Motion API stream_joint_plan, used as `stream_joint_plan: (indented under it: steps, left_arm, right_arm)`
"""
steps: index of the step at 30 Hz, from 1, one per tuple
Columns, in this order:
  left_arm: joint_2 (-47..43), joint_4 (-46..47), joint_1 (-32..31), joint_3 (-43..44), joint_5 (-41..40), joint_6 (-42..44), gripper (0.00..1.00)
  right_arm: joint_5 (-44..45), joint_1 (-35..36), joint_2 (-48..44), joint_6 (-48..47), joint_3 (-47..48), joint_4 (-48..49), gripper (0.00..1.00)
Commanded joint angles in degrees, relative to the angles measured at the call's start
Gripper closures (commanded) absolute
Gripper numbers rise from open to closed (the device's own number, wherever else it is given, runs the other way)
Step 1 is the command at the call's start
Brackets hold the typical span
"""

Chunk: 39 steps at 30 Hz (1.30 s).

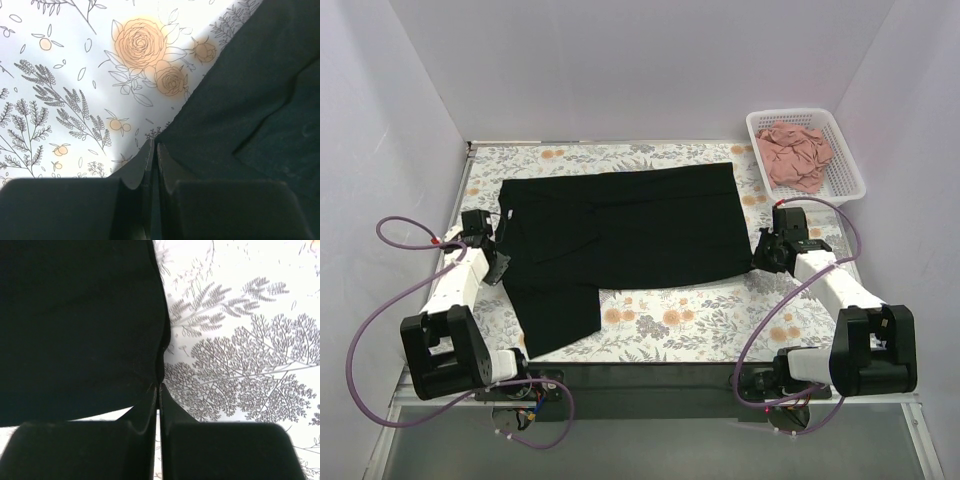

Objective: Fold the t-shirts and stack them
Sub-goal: Fold the tshirt

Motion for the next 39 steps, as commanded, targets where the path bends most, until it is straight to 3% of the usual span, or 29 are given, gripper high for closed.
stream_joint_plan:
  steps: [1,10,23,39]
  left_arm:
    - [1.64,-2.33,0.56,5.24,-0.72,-0.65,1.00]
    - [9.11,-3.65,1.78,12.72,0.43,-0.21,1.00]
    - [20.89,-2.77,2.93,24.76,3.59,0.41,1.00]
    - [31.53,-2.42,2.84,37.07,7.28,3.83,1.00]
  right_arm:
    - [-0.96,-0.37,1.31,1.31,4.83,-0.19,0.99]
    - [-0.52,-0.72,8.96,1.75,15.90,-0.27,0.99]
    - [-6.68,-2.66,23.72,0.25,31.01,-0.36,0.99]
    - [-3.16,-2.75,30.50,-0.54,34.80,1.13,0.99]
